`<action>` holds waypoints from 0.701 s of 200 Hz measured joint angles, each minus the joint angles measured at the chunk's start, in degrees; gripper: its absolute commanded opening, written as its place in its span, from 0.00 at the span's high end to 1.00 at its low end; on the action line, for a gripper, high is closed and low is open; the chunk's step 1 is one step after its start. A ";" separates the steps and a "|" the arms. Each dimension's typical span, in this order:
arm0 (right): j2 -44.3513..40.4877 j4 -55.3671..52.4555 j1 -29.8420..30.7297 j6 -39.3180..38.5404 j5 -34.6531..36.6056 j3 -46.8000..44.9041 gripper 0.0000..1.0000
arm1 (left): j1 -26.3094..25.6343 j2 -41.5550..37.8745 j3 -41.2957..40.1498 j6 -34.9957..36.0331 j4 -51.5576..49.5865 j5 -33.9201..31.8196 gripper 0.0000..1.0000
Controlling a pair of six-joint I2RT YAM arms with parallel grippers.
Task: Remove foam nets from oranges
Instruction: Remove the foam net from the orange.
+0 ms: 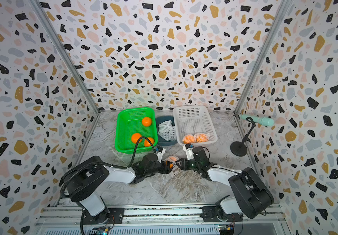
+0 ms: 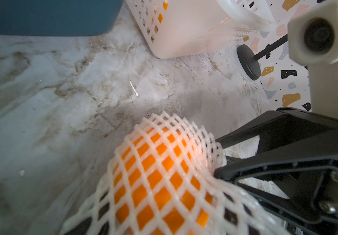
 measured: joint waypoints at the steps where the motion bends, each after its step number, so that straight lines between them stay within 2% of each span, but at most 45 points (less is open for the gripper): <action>1: 0.00 0.00 0.00 0.00 0.00 -0.02 0.65 | 0.00 0.00 0.00 0.00 0.04 0.02 0.18; 50: -0.72 -0.48 -0.59 -0.11 0.09 -0.39 0.62 | 0.00 0.59 0.11 -0.63 1.03 0.09 0.24; 98: -3.91 -0.44 -1.84 -0.15 -1.55 -0.94 0.62 | 0.00 0.79 0.52 -1.01 1.44 0.13 0.28; 123: -4.13 -0.31 -1.95 -0.15 -1.92 -1.18 0.68 | 0.00 0.72 0.59 -0.98 1.40 0.35 0.28; 140: -4.13 -0.31 -2.16 -0.07 -2.10 -1.66 0.76 | 0.00 0.48 0.59 -0.96 1.36 0.50 0.28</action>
